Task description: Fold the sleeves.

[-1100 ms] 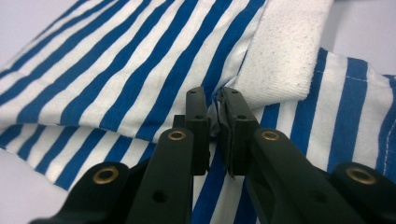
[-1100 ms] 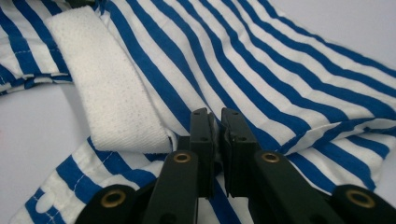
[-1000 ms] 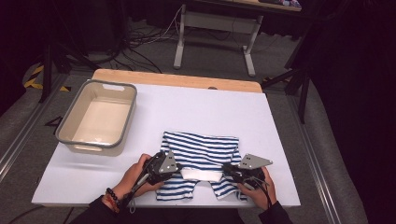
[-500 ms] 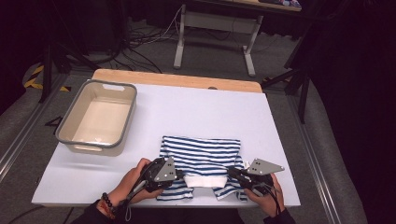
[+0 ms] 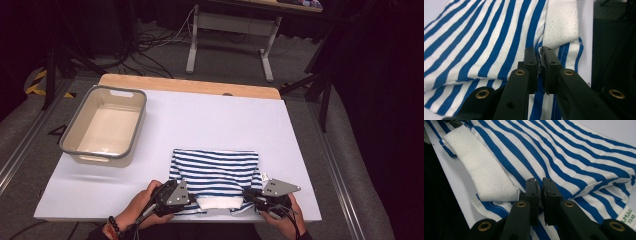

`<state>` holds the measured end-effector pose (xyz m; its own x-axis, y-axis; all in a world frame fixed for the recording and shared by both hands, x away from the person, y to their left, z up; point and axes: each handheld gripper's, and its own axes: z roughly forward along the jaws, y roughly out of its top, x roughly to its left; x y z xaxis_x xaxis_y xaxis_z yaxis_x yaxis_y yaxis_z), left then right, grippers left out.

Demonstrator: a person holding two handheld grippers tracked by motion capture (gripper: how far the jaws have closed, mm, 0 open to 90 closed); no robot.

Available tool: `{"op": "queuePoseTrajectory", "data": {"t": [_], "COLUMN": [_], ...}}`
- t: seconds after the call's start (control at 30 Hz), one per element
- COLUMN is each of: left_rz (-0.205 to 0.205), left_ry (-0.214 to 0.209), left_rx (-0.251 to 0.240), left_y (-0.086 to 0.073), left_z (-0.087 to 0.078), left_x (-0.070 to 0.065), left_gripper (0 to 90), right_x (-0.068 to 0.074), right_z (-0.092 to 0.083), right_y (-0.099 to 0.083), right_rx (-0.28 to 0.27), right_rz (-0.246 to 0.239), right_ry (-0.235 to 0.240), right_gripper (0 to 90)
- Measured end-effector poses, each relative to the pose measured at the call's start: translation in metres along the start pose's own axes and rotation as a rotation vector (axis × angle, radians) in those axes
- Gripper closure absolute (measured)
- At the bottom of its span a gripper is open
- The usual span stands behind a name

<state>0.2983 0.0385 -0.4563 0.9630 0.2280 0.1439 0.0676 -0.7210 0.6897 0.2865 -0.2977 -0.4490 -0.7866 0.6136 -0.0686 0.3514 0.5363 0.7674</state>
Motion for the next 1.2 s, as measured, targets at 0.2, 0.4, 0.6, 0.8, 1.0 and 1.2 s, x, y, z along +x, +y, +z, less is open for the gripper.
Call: {"op": "queuePoseTrajectory", "data": {"t": [0.2, 0.4, 0.6, 0.8, 1.0, 1.2], "left_rz": [-0.030, -0.076, -0.135, -0.191, -0.248, -0.290], "left_ry": [-0.006, 0.039, 0.145, 0.213, 0.276, 0.301], "left_rx": [-0.039, -0.107, -0.163, -0.171, -0.176, -0.172], "left_y": [0.000, -0.009, -0.011, -0.009, -0.008, -0.005], "left_z": [-0.007, -0.029, -0.042, -0.038, -0.029, -0.017], "left_x": [0.003, 0.012, 0.034, 0.053, 0.081, 0.098], "left_gripper": [80.5, 73.8, 67.7, 46.1, 35.2, 31.1], "right_x": [-0.003, -0.013, -0.030, -0.049, -0.073, -0.093], "right_z": [0.000, -0.011, -0.013, -0.006, 0.002, 0.016], "right_y": [-0.001, 0.004, 0.011, 0.019, 0.030, 0.041], "right_rx": [-0.025, -0.112, -0.157, -0.145, -0.168, -0.141], "right_rz": [0.025, 0.071, 0.080, 0.086, 0.126, 0.164], "right_ry": [0.010, -0.039, -0.118, -0.179, -0.211, -0.232], "right_gripper": [78.5, 66.6, 59.8, 48.0, 51.1, 48.3]}}
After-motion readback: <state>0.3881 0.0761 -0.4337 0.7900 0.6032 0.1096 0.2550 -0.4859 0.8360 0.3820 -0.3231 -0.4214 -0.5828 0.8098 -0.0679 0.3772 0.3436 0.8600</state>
